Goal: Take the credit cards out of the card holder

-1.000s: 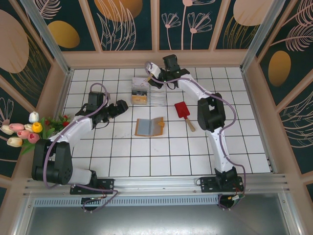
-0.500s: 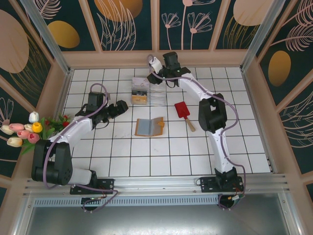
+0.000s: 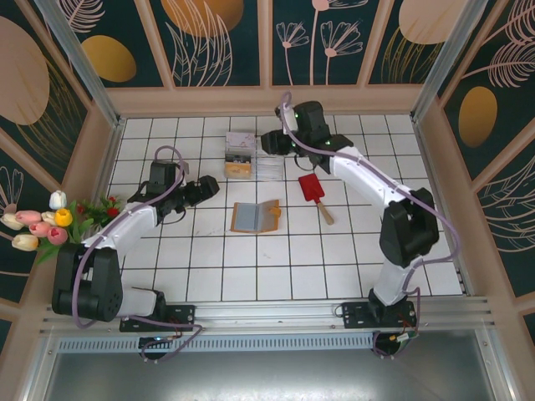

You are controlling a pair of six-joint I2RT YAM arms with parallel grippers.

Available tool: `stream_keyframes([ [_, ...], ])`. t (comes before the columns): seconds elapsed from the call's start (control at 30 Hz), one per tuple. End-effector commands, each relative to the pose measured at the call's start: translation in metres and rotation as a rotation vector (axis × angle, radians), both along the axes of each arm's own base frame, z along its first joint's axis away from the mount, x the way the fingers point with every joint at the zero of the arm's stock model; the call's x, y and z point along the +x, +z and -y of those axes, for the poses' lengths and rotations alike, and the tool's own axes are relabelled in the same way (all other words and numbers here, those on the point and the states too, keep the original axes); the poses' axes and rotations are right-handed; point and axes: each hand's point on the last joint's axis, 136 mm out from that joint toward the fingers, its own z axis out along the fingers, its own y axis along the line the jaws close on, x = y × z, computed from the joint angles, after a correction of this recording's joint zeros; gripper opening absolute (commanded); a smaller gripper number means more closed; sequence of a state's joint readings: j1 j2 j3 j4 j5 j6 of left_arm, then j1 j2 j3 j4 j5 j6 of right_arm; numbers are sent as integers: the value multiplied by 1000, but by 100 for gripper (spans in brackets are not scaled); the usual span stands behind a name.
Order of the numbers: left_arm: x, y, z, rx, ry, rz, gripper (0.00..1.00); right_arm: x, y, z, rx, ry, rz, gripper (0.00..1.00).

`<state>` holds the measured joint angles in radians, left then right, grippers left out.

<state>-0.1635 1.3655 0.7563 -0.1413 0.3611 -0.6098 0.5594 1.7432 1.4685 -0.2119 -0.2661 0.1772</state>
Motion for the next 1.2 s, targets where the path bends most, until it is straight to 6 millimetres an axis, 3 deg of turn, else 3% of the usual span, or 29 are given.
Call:
stream_keyframes([
  [0.0, -6, 3, 8, -34, -35, 7, 96, -36, -7, -2, 99, -113, -138, 50],
  [0.23, -20, -5, 31, -60, -99, -25, 89, -99, -63, -5, 119, -309, -353, 49],
  [0.43, -32, -19, 60, -94, -166, -77, 74, -134, -101, -36, 131, -341, -490, 46],
  [0.57, -38, -27, 79, -124, -205, -106, 60, -140, -134, -40, 124, -394, -579, 42],
  [0.73, -42, -35, 93, -156, -219, -129, 44, -141, -159, -41, 74, -396, -625, 36],
  [1.17, -48, -69, 103, -146, -231, -221, 33, -143, -204, -32, -22, -431, -698, 31],
])
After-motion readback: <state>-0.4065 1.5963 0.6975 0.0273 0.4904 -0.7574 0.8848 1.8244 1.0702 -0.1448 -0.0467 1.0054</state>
